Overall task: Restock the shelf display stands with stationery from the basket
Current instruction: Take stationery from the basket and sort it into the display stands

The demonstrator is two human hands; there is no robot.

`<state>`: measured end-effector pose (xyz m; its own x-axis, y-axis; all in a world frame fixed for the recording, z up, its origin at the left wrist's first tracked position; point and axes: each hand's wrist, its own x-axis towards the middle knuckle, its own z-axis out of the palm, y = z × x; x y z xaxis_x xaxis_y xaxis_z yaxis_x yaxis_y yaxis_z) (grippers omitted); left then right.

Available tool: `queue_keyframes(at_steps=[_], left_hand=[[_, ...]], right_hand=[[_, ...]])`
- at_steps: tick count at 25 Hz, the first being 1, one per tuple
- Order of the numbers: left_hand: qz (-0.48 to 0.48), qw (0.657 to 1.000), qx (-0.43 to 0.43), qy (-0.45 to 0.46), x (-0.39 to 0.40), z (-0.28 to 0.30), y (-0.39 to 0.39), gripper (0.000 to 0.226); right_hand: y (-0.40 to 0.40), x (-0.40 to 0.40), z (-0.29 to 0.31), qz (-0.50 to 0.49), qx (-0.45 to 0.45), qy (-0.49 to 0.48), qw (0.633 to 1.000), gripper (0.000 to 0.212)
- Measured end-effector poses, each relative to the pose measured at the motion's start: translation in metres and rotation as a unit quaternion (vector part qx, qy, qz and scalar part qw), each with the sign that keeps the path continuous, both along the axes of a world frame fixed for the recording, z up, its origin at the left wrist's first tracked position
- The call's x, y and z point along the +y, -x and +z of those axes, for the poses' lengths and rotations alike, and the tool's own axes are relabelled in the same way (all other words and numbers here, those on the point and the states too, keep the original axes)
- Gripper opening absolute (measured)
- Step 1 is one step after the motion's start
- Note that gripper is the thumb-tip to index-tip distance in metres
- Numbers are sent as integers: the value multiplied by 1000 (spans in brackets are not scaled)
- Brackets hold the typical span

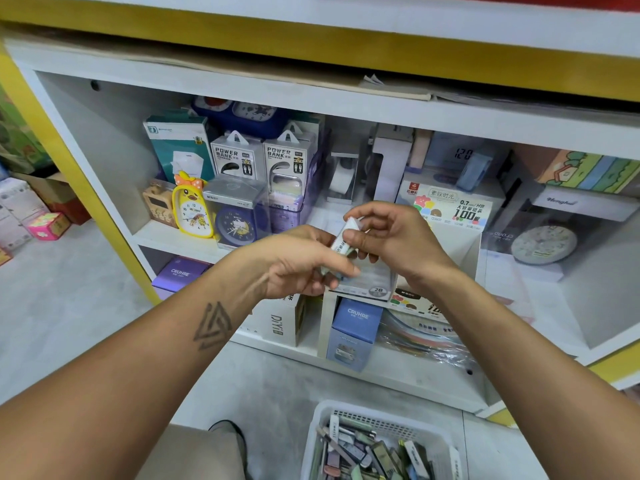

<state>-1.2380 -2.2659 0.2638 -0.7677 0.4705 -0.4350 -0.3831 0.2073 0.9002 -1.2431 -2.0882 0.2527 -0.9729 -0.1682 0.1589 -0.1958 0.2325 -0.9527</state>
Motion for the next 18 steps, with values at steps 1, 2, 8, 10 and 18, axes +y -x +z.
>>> queue_keyframes(at_steps=[1,2,8,10,18], left_hand=[[-2,1000,-16,-27,-2,3,1,20],[5,998,-31,-46,-3,5,2,22],[110,994,-25,-2,-11,5,5,27],[115,993,-23,10,-14,5,6,32],[156,987,-19,24,-13,6,7,29]], right_hand=[[-1,4,1,-4,-6,-7,1000,18],[-1,7,0,-8,-12,-10,1000,15],[-3,22,8,-42,-43,38,997,10],[-5,26,9,-43,-42,40,997,12],[-5,39,-3,-92,43,-262,960,4]])
